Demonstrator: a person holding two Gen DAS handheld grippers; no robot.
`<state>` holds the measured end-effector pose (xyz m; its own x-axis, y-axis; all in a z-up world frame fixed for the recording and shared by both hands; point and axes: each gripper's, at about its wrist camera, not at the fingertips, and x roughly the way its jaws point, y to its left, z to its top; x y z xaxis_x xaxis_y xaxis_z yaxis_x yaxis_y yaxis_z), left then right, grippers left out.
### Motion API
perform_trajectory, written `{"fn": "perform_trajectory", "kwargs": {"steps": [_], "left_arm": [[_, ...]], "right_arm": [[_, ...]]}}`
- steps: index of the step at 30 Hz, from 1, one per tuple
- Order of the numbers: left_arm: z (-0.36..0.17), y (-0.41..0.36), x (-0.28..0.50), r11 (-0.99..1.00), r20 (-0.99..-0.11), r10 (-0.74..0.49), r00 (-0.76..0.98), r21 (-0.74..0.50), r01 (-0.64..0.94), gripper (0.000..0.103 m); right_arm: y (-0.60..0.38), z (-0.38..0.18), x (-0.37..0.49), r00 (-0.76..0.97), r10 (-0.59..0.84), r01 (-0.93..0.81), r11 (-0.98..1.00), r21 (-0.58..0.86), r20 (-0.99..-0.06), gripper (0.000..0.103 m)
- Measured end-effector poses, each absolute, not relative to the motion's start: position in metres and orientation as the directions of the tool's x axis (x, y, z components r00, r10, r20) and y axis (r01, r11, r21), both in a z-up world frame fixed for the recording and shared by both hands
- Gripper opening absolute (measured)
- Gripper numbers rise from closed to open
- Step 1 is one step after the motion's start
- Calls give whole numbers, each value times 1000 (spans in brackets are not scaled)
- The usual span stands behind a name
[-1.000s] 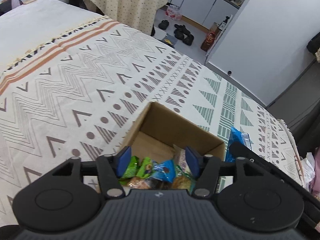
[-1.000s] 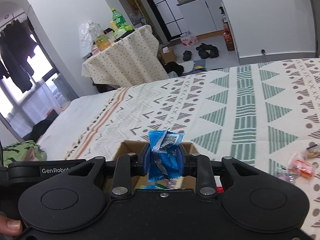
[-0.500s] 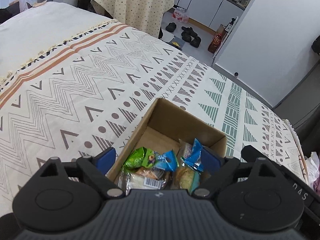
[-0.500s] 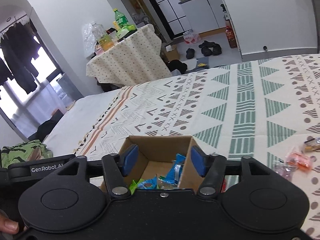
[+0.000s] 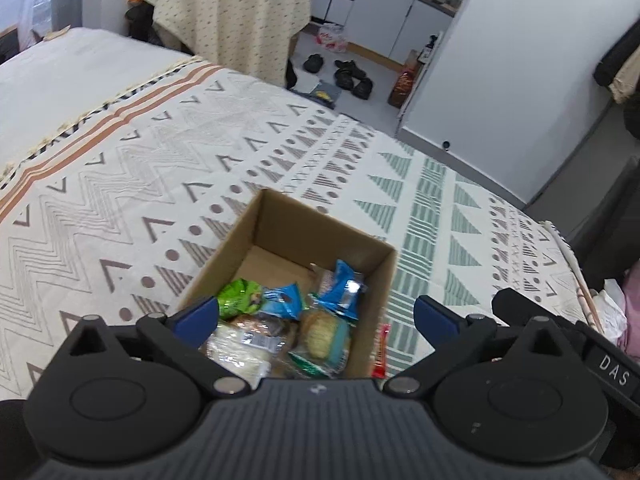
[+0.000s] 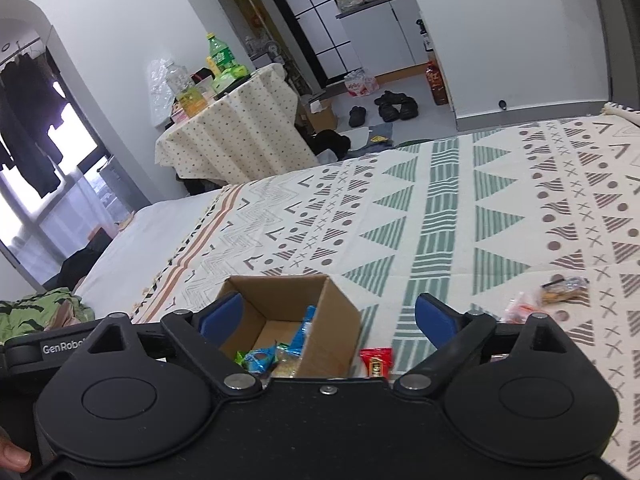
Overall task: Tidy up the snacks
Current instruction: 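Move both tools back toward the red candy bar and purple packet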
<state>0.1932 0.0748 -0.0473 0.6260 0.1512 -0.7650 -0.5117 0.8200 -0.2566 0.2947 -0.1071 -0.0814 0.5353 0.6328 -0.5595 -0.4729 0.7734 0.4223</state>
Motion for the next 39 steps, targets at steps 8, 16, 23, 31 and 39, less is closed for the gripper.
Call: {"fn": "perform_trajectory", "kwargs": {"steps": [8,16,23,31,39], "left_arm": [[-44,46,192,835,-755,132,642,-264,-483,103],[-45,13,196,856,-770,109,629,-249,-453,103],[-48,-9,201,862,-779,117,616,-228,-453,103],[-55,-30,210,861,-784,145,604,-201,-467,103],[-70,-48,219,863,-792,147,593,-190,-468,100]], "right_arm": [[-136,-77,291,547,623,-455,782,426,-559,102],[-161,-75,289,555,617,-447,787,426,-557,103],[-188,-75,289,566,615,-432,789,437,-549,103],[-208,-79,292,557,636,-428,771,472,-535,103],[-228,-89,301,562,638,-391,765,512,-526,100]]}}
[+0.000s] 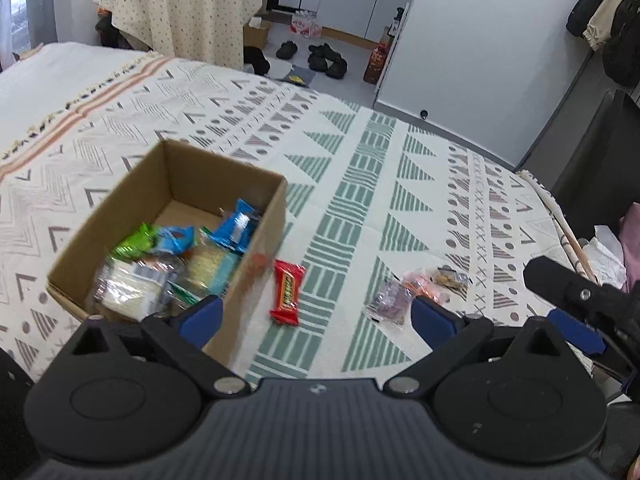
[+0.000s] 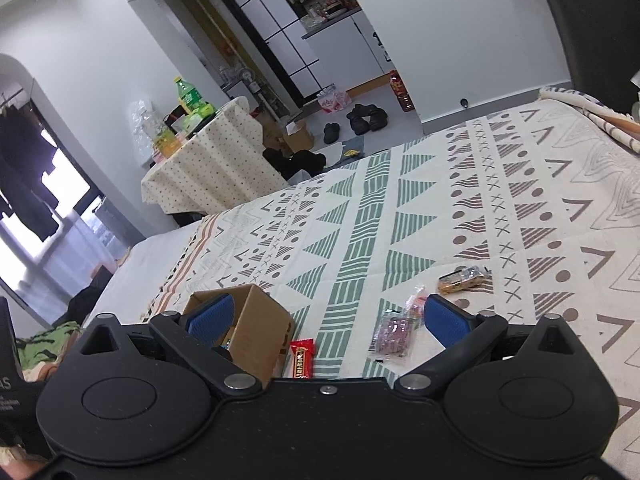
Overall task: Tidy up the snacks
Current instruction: 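Move both tools back toward the red candy bar and purple packet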
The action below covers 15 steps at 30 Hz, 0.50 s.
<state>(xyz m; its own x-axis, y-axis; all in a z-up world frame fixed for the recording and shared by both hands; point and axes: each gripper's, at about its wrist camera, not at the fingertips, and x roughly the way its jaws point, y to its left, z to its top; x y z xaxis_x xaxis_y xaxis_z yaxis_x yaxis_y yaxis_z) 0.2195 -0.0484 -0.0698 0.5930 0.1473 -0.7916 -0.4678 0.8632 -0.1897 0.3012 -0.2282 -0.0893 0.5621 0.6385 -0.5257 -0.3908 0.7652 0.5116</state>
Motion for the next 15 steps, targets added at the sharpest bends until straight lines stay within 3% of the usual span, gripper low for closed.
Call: {"fn": "perform_trajectory", "kwargs": {"steps": [10,15], "left_arm": [[-95,-60,235,862,-800,146,582,-185,-471,94],[-113,-62,245,857,-812,157,562,-171,-487,84]], "right_arm": [[-245,-108,315,553,628,-330,768,549,-548,84],[-246,-119,322,536,630,-301,765,569,-563,80]]}}
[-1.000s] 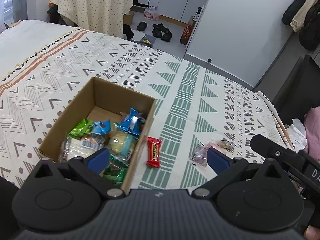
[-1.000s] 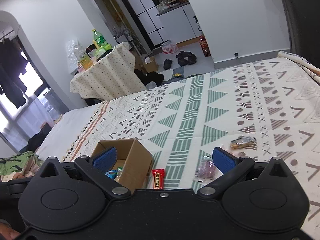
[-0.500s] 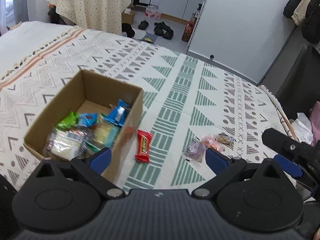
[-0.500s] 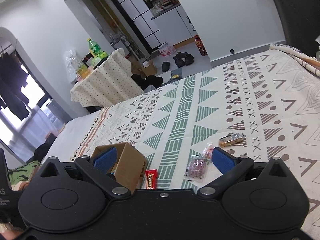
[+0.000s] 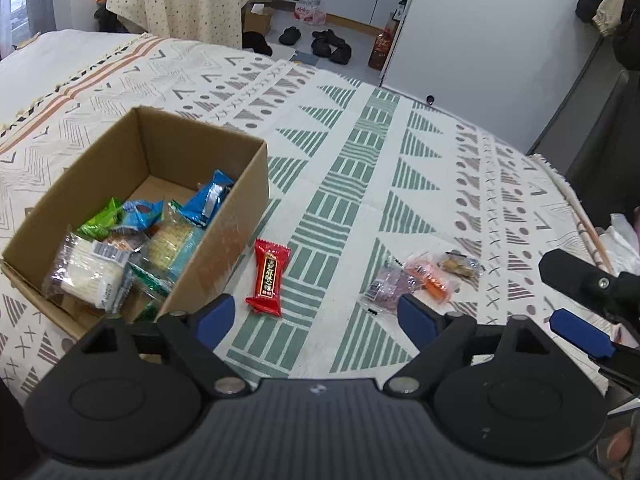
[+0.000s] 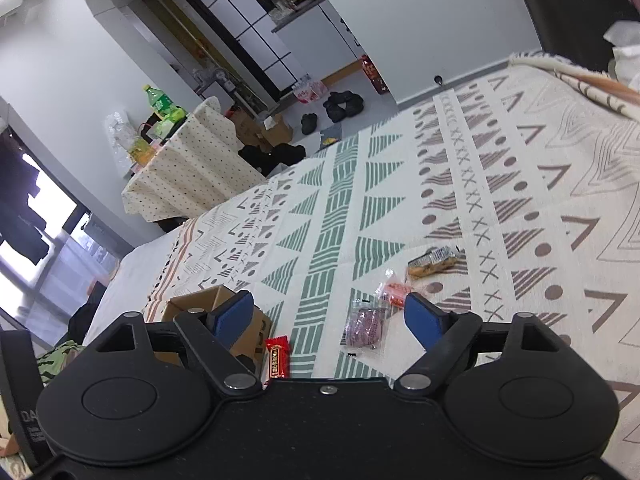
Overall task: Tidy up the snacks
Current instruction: 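Move both tools back toward the red candy bar and purple packet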
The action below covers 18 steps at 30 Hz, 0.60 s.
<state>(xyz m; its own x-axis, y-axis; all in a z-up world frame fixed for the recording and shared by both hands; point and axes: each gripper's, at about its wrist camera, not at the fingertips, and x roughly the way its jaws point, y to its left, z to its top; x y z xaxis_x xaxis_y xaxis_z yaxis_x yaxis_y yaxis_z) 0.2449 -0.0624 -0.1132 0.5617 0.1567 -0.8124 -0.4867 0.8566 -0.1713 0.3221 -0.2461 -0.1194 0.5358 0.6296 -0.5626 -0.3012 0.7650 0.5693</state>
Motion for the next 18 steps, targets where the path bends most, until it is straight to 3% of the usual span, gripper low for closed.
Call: {"fn": "perform_trajectory", "kwargs": {"steps": [3,6,18], "left_arm": [[-125,-62,252,847,-825,151,545,-176,-501,72],[-137,-62,258,839,-834,166,527,-161,-520,66],[-168,-59,279,827,-821,295,488,-37,-562,52]], "right_arm": [[-243,-128,328,521,625,-281,769,575,-582,79],[-239,-136,333,501,625,-273,771,575,-599,75],[-225,-156,348,450,626,-262,774,576,-637,72]]}}
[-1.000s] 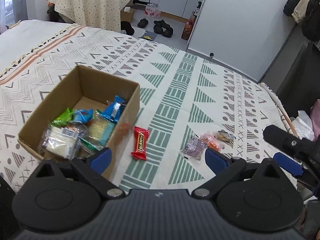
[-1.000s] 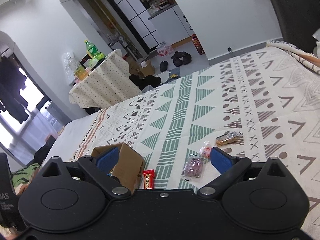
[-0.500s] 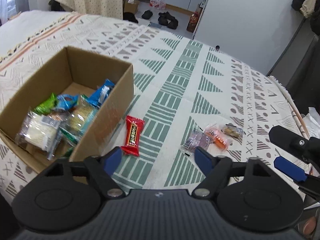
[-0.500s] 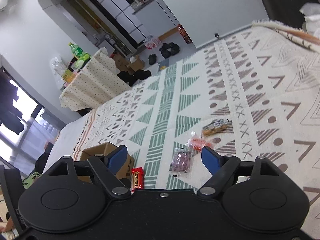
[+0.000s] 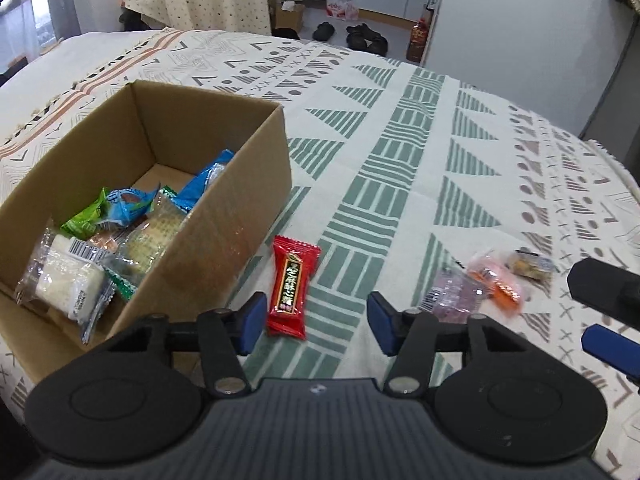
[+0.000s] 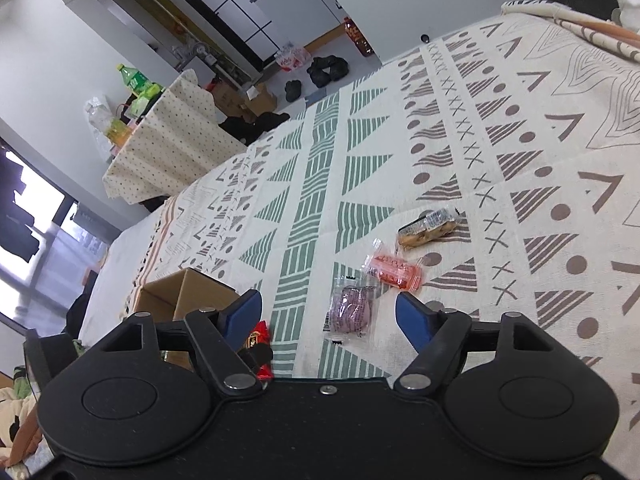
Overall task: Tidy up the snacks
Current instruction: 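Move both tools back toward the red candy bar and purple packet, then grasp the red candy bar with the left gripper while the right gripper grasps the purple packet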
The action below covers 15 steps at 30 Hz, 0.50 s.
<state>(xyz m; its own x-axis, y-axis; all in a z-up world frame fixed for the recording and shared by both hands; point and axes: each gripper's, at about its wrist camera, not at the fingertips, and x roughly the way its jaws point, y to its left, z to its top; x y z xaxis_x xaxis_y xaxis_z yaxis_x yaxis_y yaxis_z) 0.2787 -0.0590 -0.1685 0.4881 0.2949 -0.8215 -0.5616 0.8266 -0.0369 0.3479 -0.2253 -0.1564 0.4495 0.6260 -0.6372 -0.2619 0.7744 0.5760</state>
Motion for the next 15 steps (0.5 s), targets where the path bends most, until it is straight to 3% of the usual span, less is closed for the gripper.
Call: {"fn": "perform_trajectory", "kwargs": {"steps": [15], "left_arm": [[-197,-38,293,799,-838,319,443,-13,-601,48]], "right_arm": [[-192,-192,367,357,613,-264,790,553,-705,68]]}}
